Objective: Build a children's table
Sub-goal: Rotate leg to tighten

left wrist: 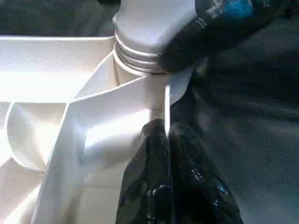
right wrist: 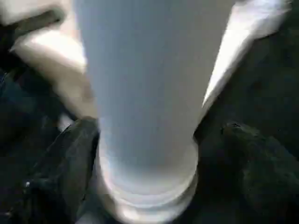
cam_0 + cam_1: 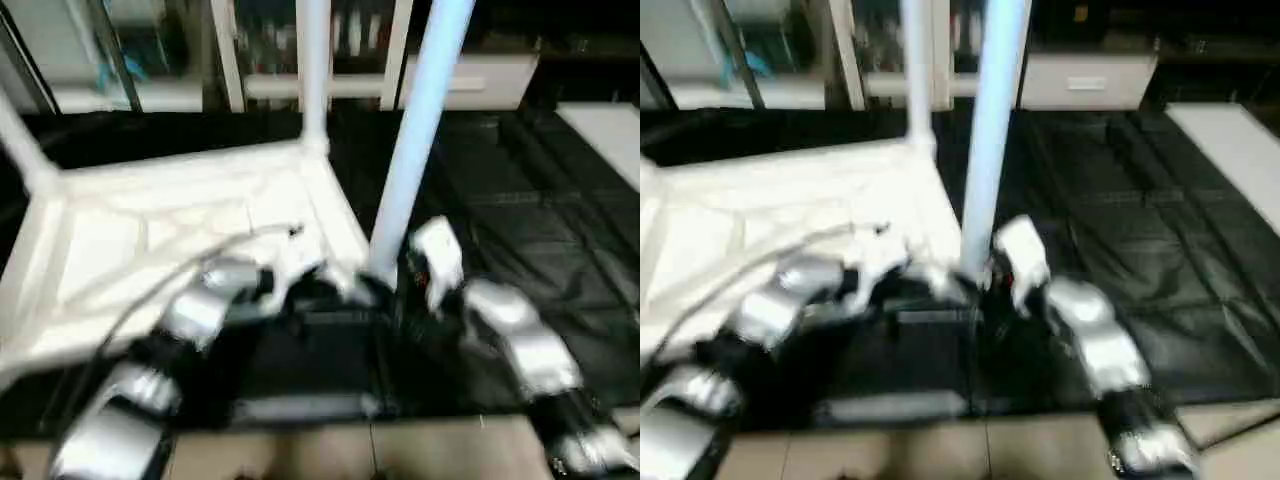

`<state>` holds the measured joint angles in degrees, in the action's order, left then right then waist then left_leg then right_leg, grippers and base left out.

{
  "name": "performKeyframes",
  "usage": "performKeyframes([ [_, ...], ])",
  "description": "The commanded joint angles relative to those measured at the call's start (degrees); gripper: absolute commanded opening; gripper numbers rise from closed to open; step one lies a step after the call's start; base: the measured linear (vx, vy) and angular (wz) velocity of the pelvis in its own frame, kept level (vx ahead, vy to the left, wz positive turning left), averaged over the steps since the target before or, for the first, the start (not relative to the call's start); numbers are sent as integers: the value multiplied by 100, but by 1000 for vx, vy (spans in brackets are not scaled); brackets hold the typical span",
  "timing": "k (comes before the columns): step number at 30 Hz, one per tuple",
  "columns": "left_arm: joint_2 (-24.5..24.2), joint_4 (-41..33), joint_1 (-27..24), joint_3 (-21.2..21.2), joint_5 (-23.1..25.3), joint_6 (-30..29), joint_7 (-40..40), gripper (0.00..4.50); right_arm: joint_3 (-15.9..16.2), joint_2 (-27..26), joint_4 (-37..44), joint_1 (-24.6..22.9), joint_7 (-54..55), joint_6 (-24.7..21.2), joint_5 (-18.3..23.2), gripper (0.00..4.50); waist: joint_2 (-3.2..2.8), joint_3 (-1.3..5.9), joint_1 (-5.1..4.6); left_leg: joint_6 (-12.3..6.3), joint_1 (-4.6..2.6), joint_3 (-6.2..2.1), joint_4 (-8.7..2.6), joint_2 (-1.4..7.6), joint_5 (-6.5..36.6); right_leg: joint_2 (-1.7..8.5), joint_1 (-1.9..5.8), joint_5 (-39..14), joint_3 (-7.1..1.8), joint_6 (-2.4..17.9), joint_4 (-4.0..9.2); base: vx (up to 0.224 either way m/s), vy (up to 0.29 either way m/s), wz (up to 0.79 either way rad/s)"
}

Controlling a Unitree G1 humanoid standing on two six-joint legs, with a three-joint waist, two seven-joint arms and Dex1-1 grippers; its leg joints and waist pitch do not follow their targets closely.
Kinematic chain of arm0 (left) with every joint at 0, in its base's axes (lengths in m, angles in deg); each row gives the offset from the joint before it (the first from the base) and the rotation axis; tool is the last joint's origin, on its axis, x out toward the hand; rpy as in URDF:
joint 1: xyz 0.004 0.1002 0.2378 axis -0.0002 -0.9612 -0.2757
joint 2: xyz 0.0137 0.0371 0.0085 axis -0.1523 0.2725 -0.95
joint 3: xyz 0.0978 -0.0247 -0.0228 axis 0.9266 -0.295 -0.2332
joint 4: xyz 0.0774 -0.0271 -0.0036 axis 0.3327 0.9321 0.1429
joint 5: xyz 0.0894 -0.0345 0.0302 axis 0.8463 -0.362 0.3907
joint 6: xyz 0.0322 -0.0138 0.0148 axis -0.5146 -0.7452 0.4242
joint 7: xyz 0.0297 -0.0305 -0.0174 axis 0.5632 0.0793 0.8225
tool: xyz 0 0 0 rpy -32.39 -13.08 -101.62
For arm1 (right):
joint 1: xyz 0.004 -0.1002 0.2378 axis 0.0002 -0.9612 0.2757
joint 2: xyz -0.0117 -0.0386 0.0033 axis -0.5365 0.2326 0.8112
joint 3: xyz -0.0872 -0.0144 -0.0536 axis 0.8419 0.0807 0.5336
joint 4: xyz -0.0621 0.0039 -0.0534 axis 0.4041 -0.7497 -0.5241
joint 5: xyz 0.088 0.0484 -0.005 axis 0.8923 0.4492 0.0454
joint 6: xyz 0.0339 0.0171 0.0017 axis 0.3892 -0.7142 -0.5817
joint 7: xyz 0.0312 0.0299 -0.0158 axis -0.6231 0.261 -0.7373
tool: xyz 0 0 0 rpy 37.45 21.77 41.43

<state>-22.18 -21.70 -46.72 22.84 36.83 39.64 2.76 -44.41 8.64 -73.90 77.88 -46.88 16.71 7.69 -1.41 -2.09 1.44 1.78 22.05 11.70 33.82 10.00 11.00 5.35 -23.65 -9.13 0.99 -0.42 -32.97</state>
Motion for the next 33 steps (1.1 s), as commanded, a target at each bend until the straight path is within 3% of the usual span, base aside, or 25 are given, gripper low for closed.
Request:
performKeyframes([
  [1,-144,-221,-203,199,-101,-303,-462,0,131,194,201,-54,-411,-87,52,444,33,297,0,-260,-130,-125,-482,308,1636,228,225,-1220,-108,1396,335,0,0,0],
  [6,-301,-624,-297,228,-193,-519,-730,0,203,311,243,-34,-786,-246,98,444,32,299,-6,-143,-143,-129,-484,305,1666,226,209,-1323,-119,1340,339,0,0,0],
  [10,-316,-728,-281,249,-180,-626,-742,0,193,258,108,101,-763,-297,31,444,43,314,23,-207,-140,-116,-456,290,1356,220,218,-951,-113,1403,297,0,0,0],
  [16,-281,-808,-266,272,-169,-746,-735,0,173,249,19,152,-849,-314,28,428,30,328,36,-270,-138,-112,-431,281,1211,222,241,-796,-105,1462,277,0,0,0],
  [23,-370,-916,-329,302,-190,-808,-776,0,164,275,-6,145,-934,-317,48,358,25,337,43,-319,-135,-115,-417,280,1106,216,258,-642,-97,1516,255,0,0,0],
  [33,-444,-1043,-379,348,-214,-927,-867,0,157,285,30,68,-1065,-356,69,306,30,335,11,-310,-137,-118,-410,279,1162,219,260,-750,-95,1530,261,0,0,0],
])
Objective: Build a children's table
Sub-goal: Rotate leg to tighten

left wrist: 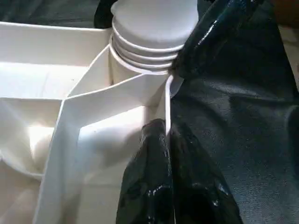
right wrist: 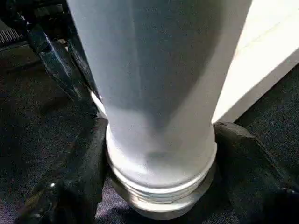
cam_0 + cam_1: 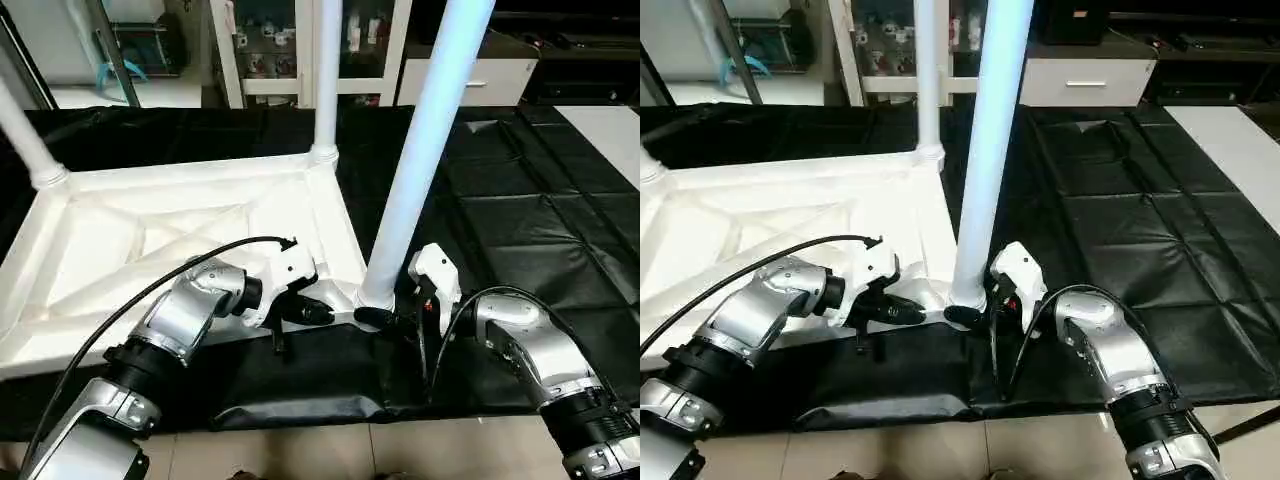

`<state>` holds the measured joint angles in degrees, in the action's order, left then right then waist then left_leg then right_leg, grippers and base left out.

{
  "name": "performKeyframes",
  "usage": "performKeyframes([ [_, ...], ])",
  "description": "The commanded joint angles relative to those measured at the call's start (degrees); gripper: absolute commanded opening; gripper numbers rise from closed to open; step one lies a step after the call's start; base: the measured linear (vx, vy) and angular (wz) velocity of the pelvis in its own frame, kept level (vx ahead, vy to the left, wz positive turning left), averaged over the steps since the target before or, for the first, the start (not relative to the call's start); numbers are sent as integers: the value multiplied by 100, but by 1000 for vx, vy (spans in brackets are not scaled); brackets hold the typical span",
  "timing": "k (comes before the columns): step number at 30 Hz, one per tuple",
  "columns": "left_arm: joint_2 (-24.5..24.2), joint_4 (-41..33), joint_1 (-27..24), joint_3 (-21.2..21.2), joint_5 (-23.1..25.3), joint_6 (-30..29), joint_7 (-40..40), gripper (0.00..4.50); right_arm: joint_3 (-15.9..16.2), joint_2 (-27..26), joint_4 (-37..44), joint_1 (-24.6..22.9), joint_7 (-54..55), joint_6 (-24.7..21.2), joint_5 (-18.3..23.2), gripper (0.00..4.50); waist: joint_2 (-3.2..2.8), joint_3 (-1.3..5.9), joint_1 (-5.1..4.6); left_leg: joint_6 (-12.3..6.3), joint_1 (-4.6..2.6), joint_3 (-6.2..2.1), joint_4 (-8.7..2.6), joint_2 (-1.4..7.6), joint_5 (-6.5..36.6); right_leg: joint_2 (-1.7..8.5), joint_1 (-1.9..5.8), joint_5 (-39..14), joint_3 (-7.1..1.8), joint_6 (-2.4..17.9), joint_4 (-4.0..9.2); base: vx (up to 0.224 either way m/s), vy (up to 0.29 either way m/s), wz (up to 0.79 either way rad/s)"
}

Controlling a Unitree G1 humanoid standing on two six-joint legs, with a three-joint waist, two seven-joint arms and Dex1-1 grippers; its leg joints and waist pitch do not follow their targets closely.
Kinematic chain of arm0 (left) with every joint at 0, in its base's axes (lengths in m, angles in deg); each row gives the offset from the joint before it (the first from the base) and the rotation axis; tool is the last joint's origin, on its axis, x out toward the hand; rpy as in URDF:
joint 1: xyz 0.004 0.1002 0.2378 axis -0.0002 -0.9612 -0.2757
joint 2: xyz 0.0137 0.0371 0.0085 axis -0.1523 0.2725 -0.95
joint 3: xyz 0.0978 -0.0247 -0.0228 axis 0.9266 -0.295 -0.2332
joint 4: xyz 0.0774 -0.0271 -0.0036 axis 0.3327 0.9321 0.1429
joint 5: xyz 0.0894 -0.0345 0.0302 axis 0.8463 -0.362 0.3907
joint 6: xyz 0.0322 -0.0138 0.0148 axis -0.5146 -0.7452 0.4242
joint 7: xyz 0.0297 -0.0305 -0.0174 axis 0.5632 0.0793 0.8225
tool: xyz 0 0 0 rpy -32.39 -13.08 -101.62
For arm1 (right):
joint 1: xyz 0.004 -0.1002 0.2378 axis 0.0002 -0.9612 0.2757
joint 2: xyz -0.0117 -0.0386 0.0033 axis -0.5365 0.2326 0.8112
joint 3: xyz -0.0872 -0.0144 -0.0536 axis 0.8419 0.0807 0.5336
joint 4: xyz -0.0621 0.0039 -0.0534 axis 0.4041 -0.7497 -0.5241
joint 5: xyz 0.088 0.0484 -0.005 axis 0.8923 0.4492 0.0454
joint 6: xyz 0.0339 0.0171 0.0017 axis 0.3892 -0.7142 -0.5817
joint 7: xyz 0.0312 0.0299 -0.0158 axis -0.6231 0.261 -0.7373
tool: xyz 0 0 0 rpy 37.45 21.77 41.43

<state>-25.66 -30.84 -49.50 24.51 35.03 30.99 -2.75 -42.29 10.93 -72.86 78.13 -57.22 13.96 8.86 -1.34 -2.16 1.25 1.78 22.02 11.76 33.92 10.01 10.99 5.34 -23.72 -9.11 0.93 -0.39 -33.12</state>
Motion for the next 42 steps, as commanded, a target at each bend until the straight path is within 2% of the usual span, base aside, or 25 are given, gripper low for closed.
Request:
performKeyframes([
  [1,-102,-129,-98,191,-31,-64,-315,0,-62,59,-81,42,-41,-82,-46,306,26,345,27,-321,-133,-123,-413,273,1145,216,270,-735,-88,1527,273,0,0,0],
  [3,-109,-92,-98,245,33,-11,-294,0,-108,38,-139,42,35,-52,-59,303,15,348,29,-326,-138,-123,-411,273,1113,213,268,-684,-87,1539,269,0,0,0],
  [6,4,53,-61,249,156,98,-37,0,-293,-205,-414,181,796,11,-231,302,18,343,11,-312,-128,-121,-412,267,1136,217,262,-712,-87,1538,274,0,0,0],
  [7,61,121,-44,249,202,131,79,0,-370,-313,-523,233,1091,13,-274,302,20,335,-14,-262,-113,-129,-423,260,1224,220,260,-889,-86,1502,288,0,0,0],
  [9,308,424,28,233,315,228,479,0,-597,-671,-855,365,1926,32,-330,297,25,319,-45,-146,-135,-129,-440,266,1451,221,231,-1254,-92,1427,328,0,0,0],
  [11,488,652,88,203,367,297,752,0,-703,-875,-1037,435,2361,32,-349,295,3,304,-82,82,-172,-156,-466,253,1861,210,183,-1792,-89,1273,378,0,0,0],
  [14,782,1046,227,161,427,393,1159,0,-847,-1179,-1340,576,2976,32,-360,295,6,296,-107,176,-163,-181,-491,253,2114,208,180,-1996,-83,1135,399,0,0,0],
  [15,1025,1430,414,131,494,453,1532,0,-940,-1410,-1658,768,3497,94,-380,295,-1,291,-112,218,-184,-187,-494,248,2254,204,155,-2107,-81,1083,422,0,0,0],
  [16,1025,1430,414,131,494,453,1532,0,-940,-1410,-1658,768,3497,94,-380,295,0,291,-143,261,-189,-182,-490,236,2353,201,126,-2143,-87,1073,425,0,0,0],
  [17,1292,1872,635,58,555,505,2001,0,-1073,-1668,-2027,1008,4032,178,-350,295,2,296,-147,292,-178,-201,-495,230,2391,204,152,-2181,-74,1043,428,0,0,0],
  [19,1721,2649,1026,-66,709,603,2863,0,-1262,-2082,-2683,1473,4822,439,-308,294,-15,300,-184,356,-226,-202,-481,211,2551,212,100,-2341,-72,1025,460,0,0,0],
  [20,1721,2649,1026,-66,709,603,2863,0,-1262,-2082,-2683,1473,4822,439,-308,293,-17,298,-189,357,-232,-206,-474,204,2613,214,84,-2389,-69,1019,470,0,0,0],
  [21,1886,2939,1171,-149,751,652,3238,0,-1302,-2206,-2915,1651,5257,591,-384,293,-23,302,-178,359,-233,-212,-474,200,2641,223,97,-2421,-61,980,486,0,0,0],
  [25,2164,3367,1371,-283,771,796,3736,0,-1239,-2414,-3291,1956,5776,866,-579,287,24,332,-211,204,-150,-211,-487,199,2429,225,164,-2073,-50,972,473,0,0,0],
  [26,2185,3398,1380,-299,761,816,3732,0,-1226,-2442,-3321,1988,5760,899,-586,279,21,340,-199,179,-169,-199,-472,202,2377,227,147,-1976,-54,1013,469,0,0,0],
  [27,2215,3440,1393,-322,746,843,3727,0,-1208,-2481,-3362,2033,5737,946,-595,274,68,341,-177,76,-170,-175,-450,196,2263,231,146,-1858,-65,1075,458,0,0,0],
  [28,2215,3440,1393,-322,746,843,3727,0,-1208,-2481,-3362,2033,5737,946,-595,274,55,330,-162,-9,-134,-173,-457,199,2132,241,169,-1802,-71,1099,454,0,0,0],
  [29,2245,3560,1421,-386,727,916,3693,0,-1238,-2582,-3466,2127,5630,1086,-567,272,92,327,-162,-65,-115,-170,-459,202,2082,242,178,-1844,-63,1095,451,0,0,0],
  [32,2174,3707,1451,-437,742,1010,3574,0,-1299,-2628,-3505,2150,5255,1314,-495,272,92,325,-135,-130,-121,-164,-454,206,2014,256,175,-1933,-65,1084,458,0,0,0],
  [33,2151,3796,1476,-453,755,1071,3523,0,-1338,-2646,-3521,2154,5081,1435,-448,307,81,314,-131,-121,-122,-173,-469,217,2046,255,171,-2026,-61,1063,463,0,0,0],
  [35,2102,3812,1469,-438,767,1141,3405,0,-1342,-2613,-3349,2076,4920,1530,-411,342,77,313,-132,-90,-125,-182,-480,224,2123,247,174,-2080,-59,1041,460,0,0,0],
  [39,1931,3750,1365,-327,793,1470,2867,0,-1209,-2309,-2568,1679,4618,1561,-434,362,74,314,-123,-123,-118,-183,-493,233,2050,249,192,-1957,-66,1018,462,0,0,0],
  [40,1865,3666,1307,-280,798,1519,2681,0,-1195,-2170,-2244,1498,4444,1432,-372,388,87,317,-106,-165,-117,-173,-493,243,1961,248,201,-1821,-75,1021,453,0,0,0],
  [41,1797,3585,1256,-231,814,1592,2487,0,-1188,-2032,-1941,1324,4230,1290,-294,388,104,327,-119,-214,-91,-171,-488,242,1836,253,212,-1687,-76,1086,423,0,0,0],
  [42,1797,3585,1256,-231,814,1592,2487,0,-1188,-2032,-1941,1324,4230,1290,-294,407,95,325,-86,-247,-100,-167,-487,248,1786,256,227,-1641,-75,1080,427,0,0,0],
])
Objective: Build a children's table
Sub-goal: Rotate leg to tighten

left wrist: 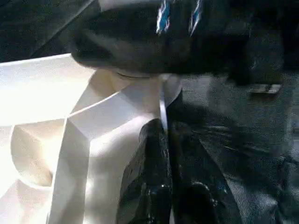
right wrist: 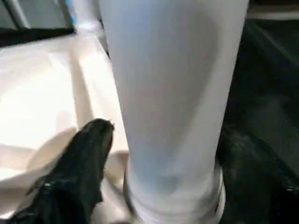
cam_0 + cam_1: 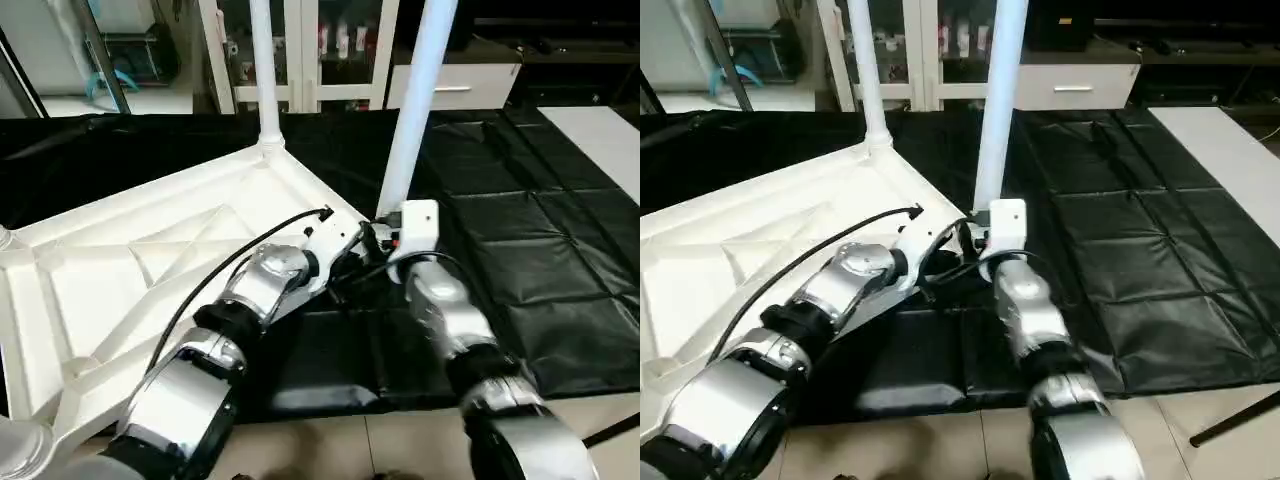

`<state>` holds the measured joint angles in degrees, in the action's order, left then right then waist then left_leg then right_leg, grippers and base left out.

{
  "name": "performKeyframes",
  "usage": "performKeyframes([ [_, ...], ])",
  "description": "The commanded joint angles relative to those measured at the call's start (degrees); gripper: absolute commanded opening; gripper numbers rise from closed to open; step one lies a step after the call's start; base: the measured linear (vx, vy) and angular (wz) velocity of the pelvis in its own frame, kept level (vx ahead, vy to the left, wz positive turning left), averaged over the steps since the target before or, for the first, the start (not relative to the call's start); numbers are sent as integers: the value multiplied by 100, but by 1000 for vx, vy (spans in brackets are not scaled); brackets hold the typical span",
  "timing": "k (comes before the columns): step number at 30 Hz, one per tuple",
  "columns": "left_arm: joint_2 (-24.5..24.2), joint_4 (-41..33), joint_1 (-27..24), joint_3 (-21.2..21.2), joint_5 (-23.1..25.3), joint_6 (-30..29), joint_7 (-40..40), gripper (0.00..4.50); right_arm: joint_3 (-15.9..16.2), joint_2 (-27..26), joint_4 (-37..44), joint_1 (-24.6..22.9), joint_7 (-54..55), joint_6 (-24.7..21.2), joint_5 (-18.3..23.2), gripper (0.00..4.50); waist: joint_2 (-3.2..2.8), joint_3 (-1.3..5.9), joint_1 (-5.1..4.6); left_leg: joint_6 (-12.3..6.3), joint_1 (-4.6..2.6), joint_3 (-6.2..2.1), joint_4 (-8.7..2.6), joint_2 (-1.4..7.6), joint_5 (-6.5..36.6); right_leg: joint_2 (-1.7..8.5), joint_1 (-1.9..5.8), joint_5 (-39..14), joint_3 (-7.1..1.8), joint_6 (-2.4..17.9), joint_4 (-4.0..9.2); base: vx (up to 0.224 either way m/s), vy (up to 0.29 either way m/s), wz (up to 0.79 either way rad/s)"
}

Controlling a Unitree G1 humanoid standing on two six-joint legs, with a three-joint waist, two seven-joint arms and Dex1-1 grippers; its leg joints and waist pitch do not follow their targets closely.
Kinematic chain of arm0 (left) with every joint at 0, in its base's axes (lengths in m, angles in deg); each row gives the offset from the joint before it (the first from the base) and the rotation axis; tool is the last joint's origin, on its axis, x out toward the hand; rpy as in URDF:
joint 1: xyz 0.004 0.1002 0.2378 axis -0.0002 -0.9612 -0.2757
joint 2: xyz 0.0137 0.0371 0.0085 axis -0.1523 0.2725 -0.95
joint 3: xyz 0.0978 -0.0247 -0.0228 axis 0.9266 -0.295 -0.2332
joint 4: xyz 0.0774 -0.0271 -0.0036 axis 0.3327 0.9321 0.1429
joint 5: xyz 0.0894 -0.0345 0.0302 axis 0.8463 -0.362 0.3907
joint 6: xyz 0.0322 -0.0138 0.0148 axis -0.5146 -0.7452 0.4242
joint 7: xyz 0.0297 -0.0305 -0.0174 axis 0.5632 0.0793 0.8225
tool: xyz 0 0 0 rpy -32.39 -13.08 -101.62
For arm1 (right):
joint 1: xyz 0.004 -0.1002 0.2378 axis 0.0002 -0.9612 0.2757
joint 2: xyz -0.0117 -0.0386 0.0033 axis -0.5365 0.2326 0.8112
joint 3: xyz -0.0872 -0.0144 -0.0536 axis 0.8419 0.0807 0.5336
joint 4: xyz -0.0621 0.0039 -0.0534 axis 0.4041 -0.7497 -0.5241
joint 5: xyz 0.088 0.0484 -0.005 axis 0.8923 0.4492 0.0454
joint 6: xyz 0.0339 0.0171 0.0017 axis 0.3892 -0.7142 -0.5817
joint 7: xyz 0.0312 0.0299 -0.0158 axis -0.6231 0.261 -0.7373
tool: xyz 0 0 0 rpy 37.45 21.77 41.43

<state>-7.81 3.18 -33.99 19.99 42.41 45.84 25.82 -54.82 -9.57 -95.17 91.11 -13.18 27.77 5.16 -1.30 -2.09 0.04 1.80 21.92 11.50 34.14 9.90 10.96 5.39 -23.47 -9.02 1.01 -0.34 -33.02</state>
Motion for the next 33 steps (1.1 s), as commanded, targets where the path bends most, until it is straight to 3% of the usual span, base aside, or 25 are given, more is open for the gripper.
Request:
performKeyframes([
  [1,-203,-99,-437,319,63,240,-866,0,180,466,1120,-457,-895,-596,262,419,100,312,82,-346,-112,-127,-501,272,1679,241,195,-1522,-93,1085,411,0,0,0],
  [3,-262,-171,-471,339,55,300,-1009,0,208,594,1326,-584,-1104,-718,293,419,95,304,141,-406,-140,-107,-489,285,1628,239,178,-1515,-108,1121,421,0,0,0],
  [4,-467,-614,-662,361,-138,381,-1554,0,481,1179,1988,-1018,-1867,-999,355,419,55,321,171,-407,-136,-109,-488,288,1504,232,209,-1335,-110,1162,400,0,0,0],
  [6,-504,-699,-698,363,-177,388,-1651,0,539,1292,2100,-1096,-2010,-1035,362,419,66,322,221,-457,-109,-104,-476,301,1291,236,221,-999,-118,1234,348,0,0,0],
  [9,-701,-1118,-873,376,-356,339,-2079,0,823,1848,2607,-1472,-2747,-1161,396,419,36,327,216,-447,-97,-106,-475,289,1329,245,241,-965,-107,1324,330,0,0,0],
  [12,-887,-1377,-997,354,-436,307,-2347,0,910,2255,3023,-1797,-3302,-1297,510,419,52,297,200,-388,-91,-111,-498,301,1589,251,224,-1445,-112,1257,382,0,0,0],
  [13,-913,-1371,-1015,349,-445,308,-2423,0,915,2305,3051,-1826,-3334,-1303,486,419,15,284,185,-311,-108,-114,-515,309,1721,240,202,-1632,-114,1203,412,0,0,0],
  [16,-948,-1333,-1031,371,-428,358,-2515,0,926,2353,3041,-1837,-3347,-1282,427,419,27,284,161,-191,-112,-123,-518,296,1861,240,182,-1886,-117,1128,426,0,0,0],
  [17,-989,-1404,-1072,391,-412,335,-2677,0,909,2425,3213,-1874,-3376,-1476,428,419,38,288,162,-185,-116,-123,-517,297,1865,240,179,-1905,-118,1115,428,0,0,0],
  [19,-1020,-1502,-1113,392,-441,265,-2793,0,925,2467,3256,-1860,-3397,-1557,402,419,19,288,170,-177,-111,-131,-526,308,1758,235,189,-1738,-124,1122,407,0,0,0],
  [24,-1108,-1749,-1196,464,-523,122,-3100,0,1023,2464,2933,-1595,-3599,-1495,328,419,18,313,174,-262,-110,-109,-490,301,1506,235,202,-1240,-117,1303,355,0,0,0],
  [26,-1126,-1777,-1198,480,-530,114,-3126,0,1048,2436,2767,-1464,-3705,-1452,311,419,46,306,162,-282,-108,-102,-487,298,1511,231,202,-1261,-112,1328,357,0,0,0],
  [28,-1123,-1759,-1189,467,-513,123,-3114,0,1067,2427,2658,-1383,-3763,-1446,290,419,25,307,171,-276,-116,-107,-483,302,1485,239,207,-1294,-117,1332,356,0,0,0],
  [30,-1109,-1710,-1170,446,-485,139,-3046,0,1084,2425,2576,-1320,-3838,-1461,296,419,65,314,171,-310,-107,-101,-473,298,1417,238,220,-1205,-113,1352,344,0,0,0],
  [32,-1101,-1710,-1167,418,-447,120,-2986,0,1091,2415,2489,-1242,-3912,-1484,328,393,50,319,176,-343,-111,-102,-464,298,1322,242,223,-1136,-113,1378,328,0,0,0],
  [33,-1105,-1726,-1170,408,-445,107,-2969,0,1094,2408,2453,-1218,-3951,-1488,347,382,89,315,195,-375,-101,-103,-461,301,1285,255,229,-1163,-113,1383,321,0,0,0],
])
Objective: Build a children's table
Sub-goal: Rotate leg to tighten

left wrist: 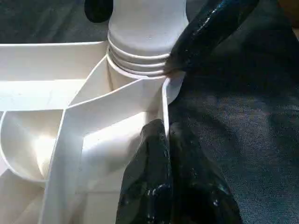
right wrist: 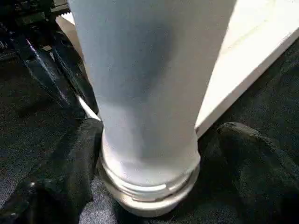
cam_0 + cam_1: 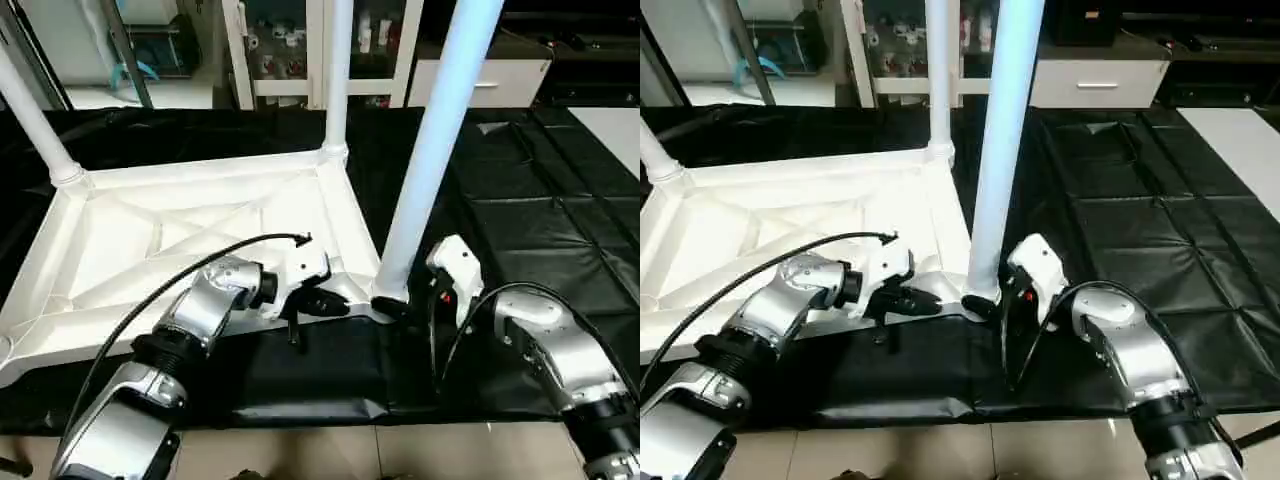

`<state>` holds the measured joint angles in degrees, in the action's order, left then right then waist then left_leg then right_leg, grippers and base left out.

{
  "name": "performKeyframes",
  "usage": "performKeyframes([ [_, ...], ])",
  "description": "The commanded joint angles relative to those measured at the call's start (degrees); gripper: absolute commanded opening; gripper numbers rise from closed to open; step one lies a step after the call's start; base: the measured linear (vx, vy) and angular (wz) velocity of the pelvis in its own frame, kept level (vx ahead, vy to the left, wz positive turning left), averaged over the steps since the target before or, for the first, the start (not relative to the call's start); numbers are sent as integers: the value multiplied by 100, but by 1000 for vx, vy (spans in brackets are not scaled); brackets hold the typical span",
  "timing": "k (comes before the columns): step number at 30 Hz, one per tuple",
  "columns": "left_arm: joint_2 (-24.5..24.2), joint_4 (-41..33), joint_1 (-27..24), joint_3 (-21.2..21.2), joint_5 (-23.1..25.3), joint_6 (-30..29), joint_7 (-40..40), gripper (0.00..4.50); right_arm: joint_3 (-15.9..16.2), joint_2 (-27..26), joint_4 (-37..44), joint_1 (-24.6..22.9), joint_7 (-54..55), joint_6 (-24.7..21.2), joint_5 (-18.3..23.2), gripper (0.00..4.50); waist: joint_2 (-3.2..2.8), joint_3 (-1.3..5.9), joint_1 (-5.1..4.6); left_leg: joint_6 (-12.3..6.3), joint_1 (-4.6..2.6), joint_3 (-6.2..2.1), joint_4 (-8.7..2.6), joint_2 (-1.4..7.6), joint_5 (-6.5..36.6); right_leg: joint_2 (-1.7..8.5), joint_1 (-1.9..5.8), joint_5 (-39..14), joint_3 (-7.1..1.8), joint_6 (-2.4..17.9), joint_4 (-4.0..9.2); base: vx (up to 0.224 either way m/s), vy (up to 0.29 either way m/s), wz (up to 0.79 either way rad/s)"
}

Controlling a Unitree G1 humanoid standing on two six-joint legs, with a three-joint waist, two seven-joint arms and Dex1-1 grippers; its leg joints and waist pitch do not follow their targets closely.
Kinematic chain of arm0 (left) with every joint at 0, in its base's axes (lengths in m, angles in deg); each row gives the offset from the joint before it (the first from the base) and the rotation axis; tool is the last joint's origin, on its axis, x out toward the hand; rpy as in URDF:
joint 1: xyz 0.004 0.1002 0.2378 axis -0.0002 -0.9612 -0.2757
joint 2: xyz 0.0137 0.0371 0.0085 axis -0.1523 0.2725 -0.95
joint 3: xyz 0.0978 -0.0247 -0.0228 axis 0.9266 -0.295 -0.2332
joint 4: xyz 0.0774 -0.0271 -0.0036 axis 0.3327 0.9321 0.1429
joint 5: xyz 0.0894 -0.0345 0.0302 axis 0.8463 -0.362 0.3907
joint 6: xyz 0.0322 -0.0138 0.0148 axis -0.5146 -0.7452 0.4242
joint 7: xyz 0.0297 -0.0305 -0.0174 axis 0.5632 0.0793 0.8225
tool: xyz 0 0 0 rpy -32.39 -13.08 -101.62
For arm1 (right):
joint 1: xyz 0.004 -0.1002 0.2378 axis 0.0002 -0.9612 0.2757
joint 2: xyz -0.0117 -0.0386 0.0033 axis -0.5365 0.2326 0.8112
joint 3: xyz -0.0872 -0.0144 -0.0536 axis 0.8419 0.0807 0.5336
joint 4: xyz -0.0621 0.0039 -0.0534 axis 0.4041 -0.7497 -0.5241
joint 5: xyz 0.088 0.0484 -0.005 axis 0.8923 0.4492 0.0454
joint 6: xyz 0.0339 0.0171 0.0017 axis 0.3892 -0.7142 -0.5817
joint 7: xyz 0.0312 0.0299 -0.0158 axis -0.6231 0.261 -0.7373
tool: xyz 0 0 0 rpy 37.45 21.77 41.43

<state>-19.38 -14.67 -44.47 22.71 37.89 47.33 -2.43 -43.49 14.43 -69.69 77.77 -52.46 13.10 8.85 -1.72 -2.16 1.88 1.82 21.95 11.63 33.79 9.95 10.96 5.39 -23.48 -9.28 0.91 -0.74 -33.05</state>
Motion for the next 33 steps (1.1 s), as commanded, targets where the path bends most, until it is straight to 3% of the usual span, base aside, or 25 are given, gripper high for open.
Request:
performKeyframes([
  [1,51,51,-123,134,8,-47,-142,0,-38,6,-101,119,-31,-22,-20,377,114,322,13,-385,-111,-114,-423,298,1270,253,223,-1144,-103,1426,328,0,0,0],
  [9,-26,-98,-194,141,-12,-148,-210,0,-74,-26,-271,121,-224,34,14,312,112,339,31,-477,-112,-105,-395,292,1053,243,246,-814,-96,1514,288,0,0,0],
  [10,-33,-99,-196,147,-14,-162,-245,0,-81,-18,-295,101,-256,50,19,301,79,340,32,-480,-115,-105,-395,292,1031,241,245,-762,-93,1531,290,0,0,0],
  [13,-51,-131,-210,156,-15,-209,-318,0,-108,-18,-328,73,-305,51,24,282,63,342,31,-460,-120,-103,-394,293,1059,236,248,-731,-89,1567,286,0,0,0],
  [21,-67,-194,-249,178,-43,-298,-408,0,-186,-62,-314,18,-281,27,74,271,64,353,28,-460,-125,-104,-385,291,1072,234,261,-628,-85,1630,268,0,0,0],
  [24,35,-72,-209,111,-26,-283,-181,0,-482,-369,-669,185,444,138,26,270,89,343,9,-452,-106,-105,-390,287,1092,241,255,-731,-86,1620,278,0,0,0],
  [25,160,79,-148,53,2,-293,60,0,-720,-659,-932,298,1083,183,21,270,83,337,-18,-397,-92,-110,-397,274,1169,252,248,-913,-87,1584,291,0,0,0],
  [27,389,377,-9,-22,94,-250,569,0,-924,-974,-1118,364,1705,239,44,270,88,317,-75,-206,-83,-141,-441,265,1428,243,243,-1441,-68,1425,328,0,0,0],
  [28,537,581,93,-46,173,-218,896,0,-1036,-1186,-1234,407,2116,265,49,269,81,314,-102,-72,-133,-146,-451,270,1651,240,192,-1702,-77,1345,368,0,0,0],
  [30,678,770,190,-57,257,-207,1232,0,-1089,-1373,-1359,456,2489,287,15,269,76,304,-146,29,-142,-148,-459,262,1800,224,165,-1825,-82,1294,385,0,0,0],
  [31,856,1011,320,-63,351,-237,1637,0,-1113,-1602,-1587,565,2973,353,-75,269,81,315,-170,61,-124,-173,-470,260,1899,229,198,-1844,-77,1227,387,0,0,0],
  [33,1030,1241,446,-76,437,-299,2060,0,-1103,-1804,-1861,710,3427,452,-204,269,64,304,-193,84,-157,-151,-460,247,2004,216,126,-1853,-86,1212,417,0,0,0],
])
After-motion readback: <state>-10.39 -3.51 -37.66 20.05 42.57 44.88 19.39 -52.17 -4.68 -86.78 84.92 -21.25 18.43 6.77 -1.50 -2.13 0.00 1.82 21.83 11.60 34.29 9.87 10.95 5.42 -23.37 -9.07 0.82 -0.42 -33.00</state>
